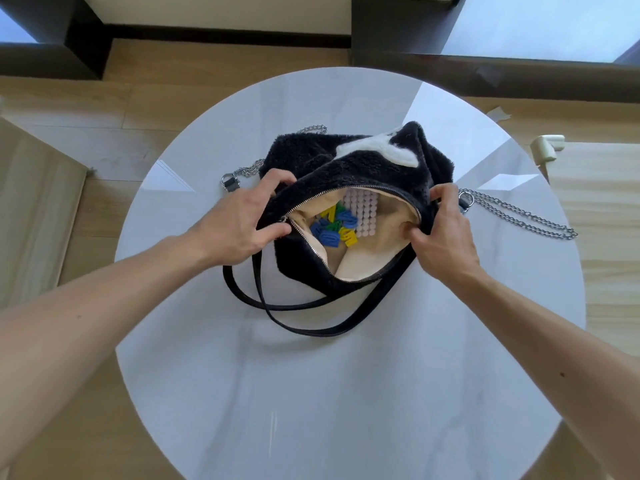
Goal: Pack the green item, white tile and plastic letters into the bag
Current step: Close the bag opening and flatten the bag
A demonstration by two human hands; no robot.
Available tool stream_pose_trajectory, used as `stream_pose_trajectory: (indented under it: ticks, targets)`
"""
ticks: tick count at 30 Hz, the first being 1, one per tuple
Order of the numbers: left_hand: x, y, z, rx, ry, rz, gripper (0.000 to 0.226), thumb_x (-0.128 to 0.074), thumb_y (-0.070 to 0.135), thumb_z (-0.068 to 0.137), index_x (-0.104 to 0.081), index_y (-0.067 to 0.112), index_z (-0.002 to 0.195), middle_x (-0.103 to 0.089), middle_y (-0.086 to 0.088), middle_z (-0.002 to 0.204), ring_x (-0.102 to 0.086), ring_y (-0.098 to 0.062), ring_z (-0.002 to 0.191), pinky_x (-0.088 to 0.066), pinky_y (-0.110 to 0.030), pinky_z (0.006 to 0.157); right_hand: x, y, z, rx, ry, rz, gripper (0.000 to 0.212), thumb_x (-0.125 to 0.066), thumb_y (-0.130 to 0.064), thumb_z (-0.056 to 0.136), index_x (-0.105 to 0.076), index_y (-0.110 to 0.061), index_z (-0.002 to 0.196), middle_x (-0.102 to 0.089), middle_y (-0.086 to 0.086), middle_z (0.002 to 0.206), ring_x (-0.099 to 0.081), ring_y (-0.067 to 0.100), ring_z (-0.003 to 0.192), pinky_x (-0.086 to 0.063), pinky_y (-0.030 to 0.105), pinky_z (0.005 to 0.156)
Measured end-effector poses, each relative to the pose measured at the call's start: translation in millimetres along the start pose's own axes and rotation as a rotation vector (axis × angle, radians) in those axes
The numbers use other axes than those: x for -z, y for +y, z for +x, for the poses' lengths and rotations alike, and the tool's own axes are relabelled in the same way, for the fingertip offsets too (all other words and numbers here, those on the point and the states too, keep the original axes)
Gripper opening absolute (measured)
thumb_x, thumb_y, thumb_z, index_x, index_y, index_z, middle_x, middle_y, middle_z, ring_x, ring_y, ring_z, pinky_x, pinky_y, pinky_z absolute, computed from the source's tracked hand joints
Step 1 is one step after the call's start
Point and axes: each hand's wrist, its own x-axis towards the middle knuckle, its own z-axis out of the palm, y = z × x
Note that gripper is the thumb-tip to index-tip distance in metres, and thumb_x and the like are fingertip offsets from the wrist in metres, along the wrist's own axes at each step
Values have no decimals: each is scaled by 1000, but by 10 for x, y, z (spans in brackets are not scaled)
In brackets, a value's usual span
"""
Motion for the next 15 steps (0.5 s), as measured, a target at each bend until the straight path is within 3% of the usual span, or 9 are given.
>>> stream_pose_trajectory:
  ticks: [3, 5, 9, 12, 15]
  targets:
    - [100, -55, 16, -102, 42, 37, 43, -57, 26, 96, -40, 31, 135, -66, -7, 104, -61, -28, 91, -49, -47, 86, 173, 16, 56, 81, -28, 32, 41, -57, -8, 85, -34, -32, 110, -54, -1, 93, -48, 21, 78, -35, 30, 62]
    - [179, -102, 15, -155, 79, 56, 33, -55, 18, 97, -51, 26, 130, -59, 2, 99, -57, -22, 88, -49, -43, 83, 278, 29, 80, 174, -39, 22, 48, -51, 0, 82, -36, -36, 110, -52, 0, 98, -46, 23, 85, -36, 29, 69]
    - [300, -179, 24, -207, 95, 203, 28, -58, 10, 96, -63, 18, 122, -44, 1, 92, -49, -26, 69, -42, -35, 67, 458, 46, 63, 438, -87, -150, 59, -48, 9, 84, -52, -30, 128, -40, 3, 115, -46, 12, 94, -39, 13, 84]
    - [315, -197, 5, -299, 78, 356, 24, -62, 9, 93, -68, 13, 116, -43, -4, 91, -39, -26, 57, -32, -29, 62, 508, 126, 44, 608, -123, -347, 41, -52, 6, 93, -66, -20, 122, -38, 9, 126, -52, 31, 96, -50, 39, 85]
    - [187, -215, -40, -338, 66, 482, 24, -68, 13, 89, -69, 14, 113, -52, -14, 96, -33, -21, 64, -31, -31, 64, 464, 230, 14, 641, -156, -514, 27, -57, 0, 95, -71, -11, 115, -42, 21, 129, -53, 43, 105, -52, 52, 83]
